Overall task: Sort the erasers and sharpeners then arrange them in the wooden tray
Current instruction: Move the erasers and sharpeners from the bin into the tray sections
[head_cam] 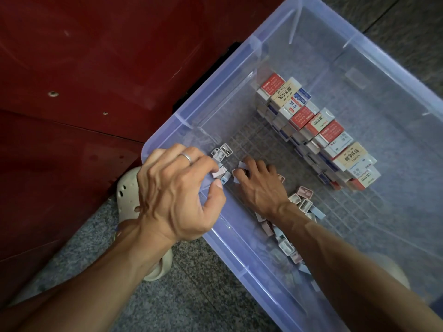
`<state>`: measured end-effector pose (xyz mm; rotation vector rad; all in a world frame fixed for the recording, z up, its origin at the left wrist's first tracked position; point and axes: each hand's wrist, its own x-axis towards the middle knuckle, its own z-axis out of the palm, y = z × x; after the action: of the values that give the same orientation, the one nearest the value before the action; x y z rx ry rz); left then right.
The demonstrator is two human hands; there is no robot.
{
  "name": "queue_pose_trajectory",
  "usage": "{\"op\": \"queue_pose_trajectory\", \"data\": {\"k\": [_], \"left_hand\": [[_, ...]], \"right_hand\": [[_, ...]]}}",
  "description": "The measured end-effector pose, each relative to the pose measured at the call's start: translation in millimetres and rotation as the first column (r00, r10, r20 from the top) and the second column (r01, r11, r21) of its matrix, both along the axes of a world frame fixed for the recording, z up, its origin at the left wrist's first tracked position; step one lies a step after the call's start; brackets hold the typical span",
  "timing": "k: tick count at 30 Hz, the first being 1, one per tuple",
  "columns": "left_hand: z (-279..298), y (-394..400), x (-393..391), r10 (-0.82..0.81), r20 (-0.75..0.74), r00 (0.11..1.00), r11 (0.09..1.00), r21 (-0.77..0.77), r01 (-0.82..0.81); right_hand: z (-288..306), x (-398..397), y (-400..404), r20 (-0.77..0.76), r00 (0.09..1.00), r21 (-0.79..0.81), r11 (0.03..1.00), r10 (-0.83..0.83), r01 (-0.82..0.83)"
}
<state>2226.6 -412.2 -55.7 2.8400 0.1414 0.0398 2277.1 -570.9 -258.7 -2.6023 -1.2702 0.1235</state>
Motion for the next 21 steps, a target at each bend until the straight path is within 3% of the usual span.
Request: {"op": "queue_pose_trajectory", "data": {"k": [9, 11, 13, 14, 16, 18, 21], "left_hand": [[-2.4, 0.7, -0.8, -0.005, 0.005, 1.000, 1.000, 0.002, 0.005], [-2.7, 0.9, -1.4, -0.001, 0.009, 1.000, 1.000, 0.003, 0.001], [-3.3, 0.7, -1.7, 0.000, 0.023, 1.000, 1.000, 0.006, -0.001], [-3.6, 0.6, -1.5, -0.001, 0.030, 1.000, 1.000, 0.007, 0.000], [-4.7, 0.6, -1.2, -0.003, 0.038, 0.999, 1.000, 0.009, 0.003], [-4.9, 0.4, -1.7, 0.003, 0.033, 0.999, 1.000, 0.016, -0.003], [-3.9, -0.3, -1.5, 0.028, -0.014, 0.999, 0.999, 0.017, -0.028]], "right_hand": [[14.9, 17.3, 14.4, -0.172, 0.984, -0.031, 0.998, 0.040, -0.046], [18.4, 16.5, 16.0, -0.260, 0.965, -0.042, 0.999, -0.032, 0.021], [25.2, 16.1, 16.0, -0.417, 0.890, -0.032, 0.981, -0.185, 0.189], [30.6, 16.5, 15.2, -0.500, 0.824, 0.008, 0.950, -0.268, 0.313], [46.1, 19.3, 13.9, -0.710, 0.607, 0.035, 0.844, -0.356, 0.536], [66.8, 22.5, 10.8, -0.900, 0.302, -0.008, 0.707, -0.313, 0.707], [106.2, 22.0, 3.7, -0.980, -0.088, -0.174, 0.553, -0.179, 0.815]]}}
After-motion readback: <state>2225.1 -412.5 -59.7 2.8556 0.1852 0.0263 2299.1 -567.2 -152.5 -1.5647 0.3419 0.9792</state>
